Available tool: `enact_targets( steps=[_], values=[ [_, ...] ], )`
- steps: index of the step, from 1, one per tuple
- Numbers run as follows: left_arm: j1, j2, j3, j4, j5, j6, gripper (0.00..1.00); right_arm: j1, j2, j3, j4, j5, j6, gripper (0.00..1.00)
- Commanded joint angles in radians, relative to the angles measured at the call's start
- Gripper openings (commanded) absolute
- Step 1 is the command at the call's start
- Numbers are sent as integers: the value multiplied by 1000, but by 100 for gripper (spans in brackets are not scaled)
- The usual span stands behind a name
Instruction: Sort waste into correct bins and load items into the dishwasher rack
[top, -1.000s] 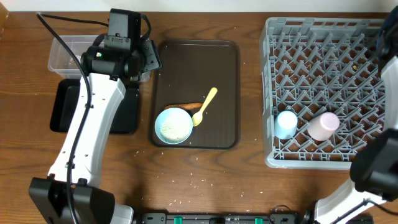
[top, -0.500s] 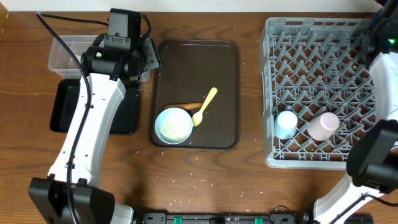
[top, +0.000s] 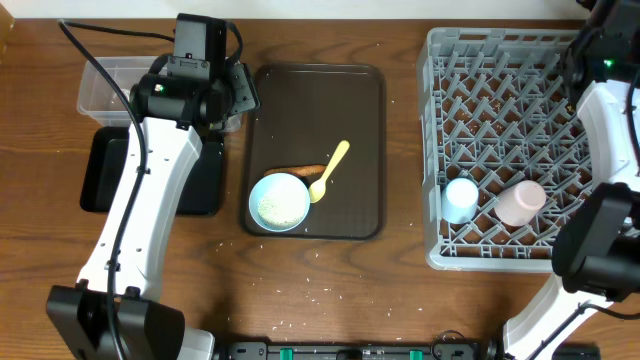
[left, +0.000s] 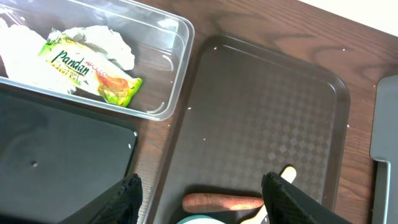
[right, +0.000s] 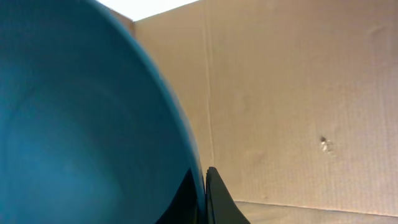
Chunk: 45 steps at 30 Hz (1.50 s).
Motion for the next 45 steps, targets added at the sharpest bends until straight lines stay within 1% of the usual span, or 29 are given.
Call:
enact_targets(
  steps=[1, 5, 8, 10, 12, 14, 17, 19, 22, 25, 27, 31, 34, 36, 38, 40, 43, 45],
  values=[
    [3, 7, 3, 1, -13, -6, 64, 14, 6, 7, -31, 29, 7, 1],
    [3, 7, 2, 0, -13, -6, 64, 30, 9, 7, -113, 27, 29, 1],
    [3, 7, 2, 0, -13, -6, 65, 40, 9, 7, -184, 13, 77, 1],
    [3, 7, 2, 0, -13, -6, 65, 48, 9, 7, -246, -9, 102, 6],
    [3, 7, 2, 0, -13, -6, 65, 60, 9, 7, -299, -24, 106, 19],
    [3, 7, 2, 0, -13, -6, 65, 75, 9, 7, -327, -29, 134, 38],
    [3, 7, 2, 0, -13, -6, 65, 101, 9, 7, -354, -33, 201, 54],
    [3, 7, 2, -1, -13, -6, 65, 110, 9, 7, -367, -35, 245, 69],
    [3, 7, 2, -5, -13, -6, 65, 114, 9, 7, -388, -87, 309, 79],
    [3, 7, 2, -6, -13, -6, 65, 113, 9, 7, -408, -138, 373, 86],
    [3, 7, 2, -10, -13, -6, 65, 112, 8, 8, -404, -138, 422, 90],
    [3, 7, 2, -16, -13, -6, 65, 116, -4, 24, -408, -145, 472, 95],
    [3, 7, 2, -15, -13, -6, 65, 127, -42, 35, -417, -213, 472, 99],
    [3, 7, 2, -15, -13, -6, 65, 136, -79, 42, -425, -289, 472, 99],
    [3, 7, 2, -15, -13, -6, 65, 148, -127, 44, -438, -389, 480, 99],
    [3, 7, 2, -15, -13, -6, 65, 161, -181, 44, -459, -535, 486, 99],
    [3, 7, 2, -15, -13, -6, 65, 177, -264, 44, -491, -823, 491, 99],
    [3, 7, 2, -15, -13, -6, 65, 188, -313, 44, -515, -986, 542, 99]
  ],
)
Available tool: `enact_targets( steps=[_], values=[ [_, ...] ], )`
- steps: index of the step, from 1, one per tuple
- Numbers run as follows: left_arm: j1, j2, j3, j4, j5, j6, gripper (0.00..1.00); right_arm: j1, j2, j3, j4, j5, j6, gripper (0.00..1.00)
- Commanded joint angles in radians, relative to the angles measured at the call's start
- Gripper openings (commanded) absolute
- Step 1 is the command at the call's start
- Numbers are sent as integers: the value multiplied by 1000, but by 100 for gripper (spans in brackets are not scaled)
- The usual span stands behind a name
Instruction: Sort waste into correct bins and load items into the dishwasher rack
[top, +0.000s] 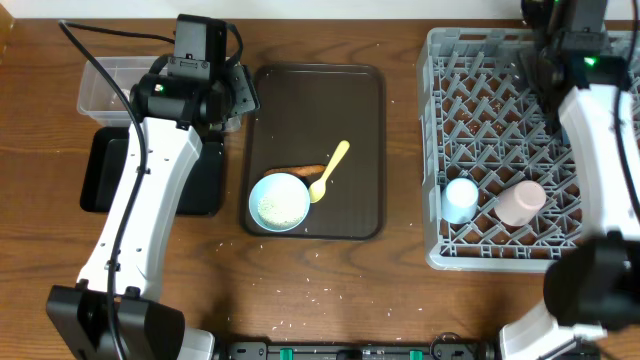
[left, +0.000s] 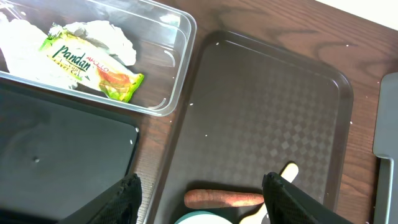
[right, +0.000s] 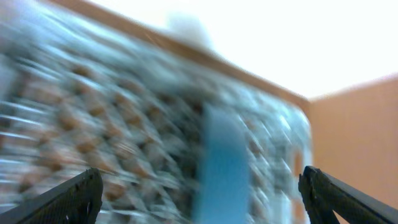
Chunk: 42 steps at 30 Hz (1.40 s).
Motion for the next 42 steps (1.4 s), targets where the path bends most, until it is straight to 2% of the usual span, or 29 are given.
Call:
enact_targets(
  steps=[1, 4, 7, 8, 12, 16, 18, 20, 23, 30, 37, 42],
  values=[
    [3, 7, 2, 0, -12, -6, 65, 31, -111, 32, -42, -428, 116, 99],
    [3, 7, 2, -16, -12, -5, 70, 43, -155, 32, -90, -667, 201, 99],
    [5, 7, 2, -45, -12, -4, 70, 58, -158, 25, -132, -827, 291, 99],
    [8, 6, 2, -49, -12, -4, 70, 72, -152, 15, -147, -853, 322, 94],
    [20, 5, 2, -49, -13, -5, 70, 156, -123, -60, -163, -843, 469, 77],
    [35, 5, 2, -61, -2, -5, 70, 269, -82, -141, -148, -776, 520, 72],
    [35, 5, 2, -81, 46, 7, 69, 309, -66, -162, -143, -698, 579, 73],
    [31, 6, 2, -106, 98, 69, 70, 345, -48, -169, -137, -662, 615, 74],
    [26, 6, 2, -159, 105, 80, 69, 388, -26, -168, -137, -613, 635, 73],
    [-60, 6, -41, -253, 183, 82, 68, 348, -24, -168, -122, -498, 737, 75],
    [-262, 17, -158, -202, 174, 89, 68, 251, -24, -168, -134, -505, 745, 75],
    [-349, 21, -275, -100, 93, 88, 65, 229, -24, -168, -158, -505, 743, 74]
  ],
)
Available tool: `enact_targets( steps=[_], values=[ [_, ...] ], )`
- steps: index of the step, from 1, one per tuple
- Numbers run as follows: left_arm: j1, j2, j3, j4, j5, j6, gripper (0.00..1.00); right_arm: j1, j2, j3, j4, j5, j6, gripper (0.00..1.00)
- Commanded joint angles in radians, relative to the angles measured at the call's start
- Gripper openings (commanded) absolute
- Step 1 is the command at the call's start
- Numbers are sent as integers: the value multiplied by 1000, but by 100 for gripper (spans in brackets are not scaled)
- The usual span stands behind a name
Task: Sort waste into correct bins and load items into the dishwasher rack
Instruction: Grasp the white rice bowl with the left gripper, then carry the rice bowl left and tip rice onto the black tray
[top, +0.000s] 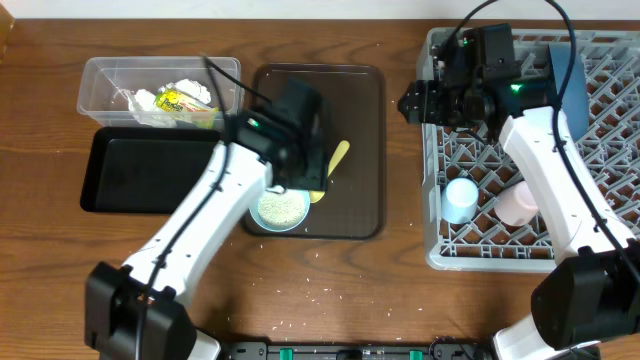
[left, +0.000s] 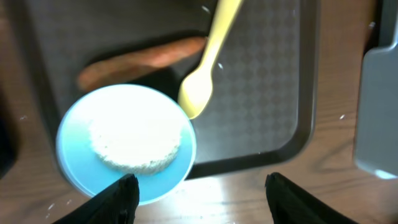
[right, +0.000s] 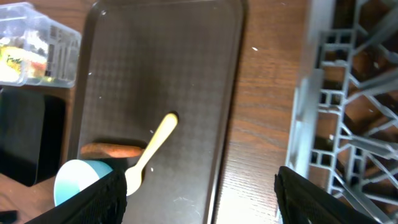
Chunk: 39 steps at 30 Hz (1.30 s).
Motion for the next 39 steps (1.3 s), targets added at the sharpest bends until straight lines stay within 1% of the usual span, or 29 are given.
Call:
enact_targets(
  steps=[1, 4, 9, 12, 16, 19, 26, 29, 30, 31, 32, 33, 39],
  values=[
    [-33, 15, -81, 49, -67, 14, 62, -6, -3, 5, -10, 3, 6, 74],
    [-42, 16, -150, 123, -67, 13, 58, -6, -3, 5, -20, 3, -3, 74],
    [-42, 19, -257, 227, -67, 14, 57, -6, -3, 5, -27, 3, -3, 74],
    [-42, 30, -304, 267, -67, 7, 51, -6, -3, 5, -33, 11, -3, 73],
    [-42, 51, -349, 308, -67, 7, 50, -6, -3, 5, -43, 33, -3, 72],
    [-42, 84, -352, 308, -67, 7, 49, -6, -3, 5, -51, 34, -3, 72],
    [-41, 109, -350, 307, -67, 7, 35, -6, -3, 5, -60, 62, -3, 72],
    [-40, 107, -335, 299, -67, 7, 33, -6, -3, 5, -60, 64, -3, 72],
    [-40, 104, -327, 294, -67, 7, 30, -6, -3, 5, -58, 67, -3, 72],
    [-40, 101, -320, 289, -67, 7, 27, -6, -3, 5, -58, 71, -3, 72],
    [-40, 98, -311, 283, -67, 7, 14, -6, -3, 5, -58, 80, -3, 72],
    [-40, 97, -304, 280, -67, 7, 6, -6, -3, 5, -58, 85, -3, 72],
    [-27, 60, -272, 251, -66, -8, 6, -6, -3, 5, -62, 86, -3, 72]
  ],
)
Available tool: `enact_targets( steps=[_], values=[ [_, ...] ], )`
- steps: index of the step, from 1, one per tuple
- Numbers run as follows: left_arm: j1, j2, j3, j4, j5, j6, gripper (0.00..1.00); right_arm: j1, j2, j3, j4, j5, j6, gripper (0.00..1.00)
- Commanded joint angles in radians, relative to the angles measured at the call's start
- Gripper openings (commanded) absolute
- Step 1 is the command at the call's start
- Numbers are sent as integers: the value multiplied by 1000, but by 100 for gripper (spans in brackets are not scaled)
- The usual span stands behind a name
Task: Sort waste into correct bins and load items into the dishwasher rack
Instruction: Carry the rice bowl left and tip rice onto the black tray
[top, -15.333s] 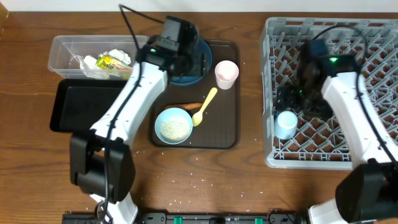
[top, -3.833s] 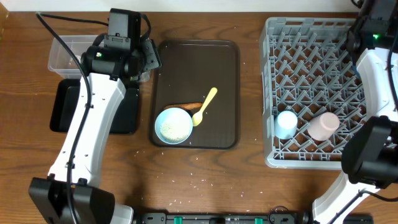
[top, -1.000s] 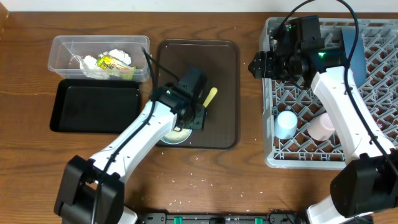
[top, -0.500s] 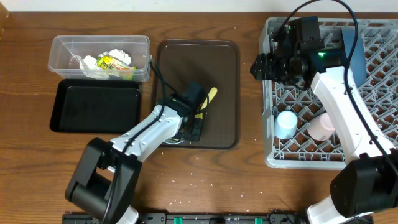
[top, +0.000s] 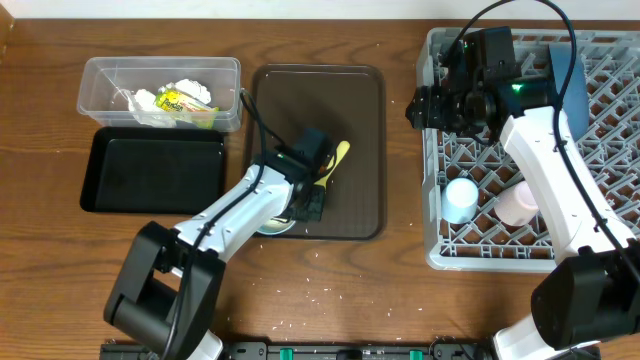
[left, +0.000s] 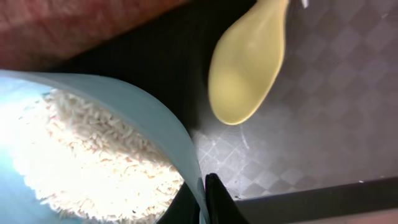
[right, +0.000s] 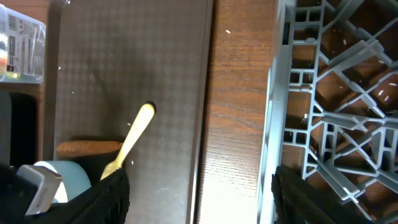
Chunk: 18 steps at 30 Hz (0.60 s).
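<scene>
A light blue bowl (left: 157, 119) of white rice (left: 87, 155) sits on the brown tray (top: 355, 110). My left gripper (left: 202, 202) is shut on the bowl's right rim, and in the overhead view the left gripper (top: 312, 207) and arm cover most of the bowl. A yellow spoon (top: 336, 160) lies beside it, partly over a brown sausage (right: 87, 147). My right gripper (top: 420, 105) hangs open and holds nothing, between the tray and the grey dishwasher rack (top: 437, 255). The rack holds an upright blue plate (top: 566, 75), a pale blue cup (top: 460, 198) and a pink cup (top: 520, 202).
A clear bin (top: 100, 72) with wrappers stands at the back left, and a black bin (top: 155, 172) lies in front of it. Crumbs dot the wooden table (top: 400, 300) near the front edge. The right wrist view shows my right gripper (right: 199, 199) over the table strip beside the rack.
My left gripper was open above the bowl. Now it is down at the bowl and shut on its right rim. The right gripper stays open by the rack's left edge, shifted slightly.
First my left gripper hung open by the clear bin, while the right was shut on a blue plate at the rack's far side. Then the right was open, with the plate standing in the rack. Then the left hovered over the bowl, which it now grips.
</scene>
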Motion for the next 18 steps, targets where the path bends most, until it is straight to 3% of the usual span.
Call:
enact_targets(
  steps=[1, 7, 12, 18],
  values=[
    [25, -50, 40, -27, 6, -27, 6, -5, -3, 5, -3, 14, -5, 72],
    [176, -172, 107, -115, 62, -29, 6, -5, -3, 5, 0, 14, -5, 72],
    [412, -277, 124, -106, 210, 24, 6, -5, -3, 5, 0, 14, -5, 72],
    [787, -248, 124, -67, 563, 157, 6, -5, -3, 5, 0, 14, -5, 72]
  ],
)
